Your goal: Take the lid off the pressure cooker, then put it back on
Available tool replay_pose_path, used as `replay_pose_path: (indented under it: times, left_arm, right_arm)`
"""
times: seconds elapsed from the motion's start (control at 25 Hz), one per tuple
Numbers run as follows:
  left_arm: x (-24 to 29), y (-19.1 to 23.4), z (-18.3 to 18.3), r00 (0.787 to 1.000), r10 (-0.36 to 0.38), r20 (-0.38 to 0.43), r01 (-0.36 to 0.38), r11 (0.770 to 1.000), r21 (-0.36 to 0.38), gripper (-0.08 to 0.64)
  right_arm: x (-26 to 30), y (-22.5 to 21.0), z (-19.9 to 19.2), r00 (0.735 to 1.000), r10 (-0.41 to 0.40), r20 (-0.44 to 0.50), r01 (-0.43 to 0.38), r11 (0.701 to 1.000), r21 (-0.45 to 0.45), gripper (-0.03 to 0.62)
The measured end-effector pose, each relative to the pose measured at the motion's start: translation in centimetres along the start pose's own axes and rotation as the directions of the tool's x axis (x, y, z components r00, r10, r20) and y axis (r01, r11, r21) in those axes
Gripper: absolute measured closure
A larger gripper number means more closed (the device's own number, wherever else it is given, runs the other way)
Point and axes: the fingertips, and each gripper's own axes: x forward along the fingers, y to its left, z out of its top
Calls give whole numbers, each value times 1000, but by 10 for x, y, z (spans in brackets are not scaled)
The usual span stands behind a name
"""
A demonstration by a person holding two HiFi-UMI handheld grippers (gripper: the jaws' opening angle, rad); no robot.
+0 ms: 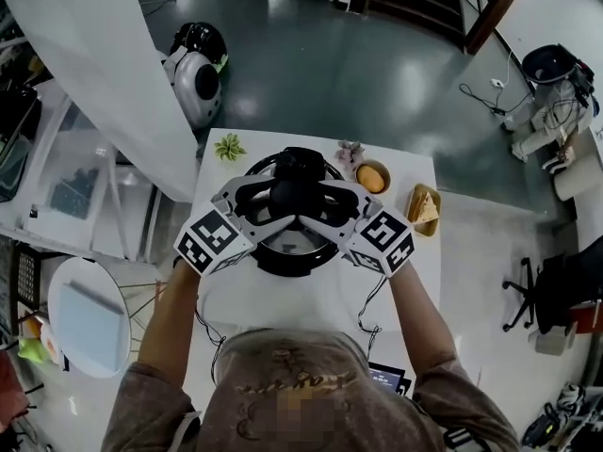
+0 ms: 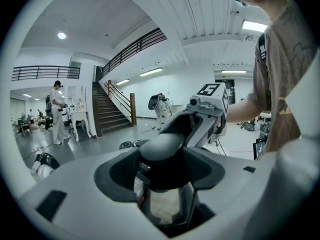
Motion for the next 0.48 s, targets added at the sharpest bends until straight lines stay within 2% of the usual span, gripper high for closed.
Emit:
replay_pose_path:
  times: [0.12, 0.24, 0.48]
  left_arm:
    - [-6, -1, 0, 995, 96, 21, -95, 995, -23, 287]
    - [-18, -3, 6, 982, 179, 66, -175, 983, -56, 293]
    - [-50, -13, 16, 961, 249, 118, -237, 965, -109, 298]
  right_arm:
    - [-1, 0, 0, 999, -28, 19, 28, 1000, -10, 330]
    - [-7, -1, 2, 997, -50, 58, 50, 999, -2, 331]
    - [-26, 4, 7, 985, -86, 152, 67, 990, 123, 352]
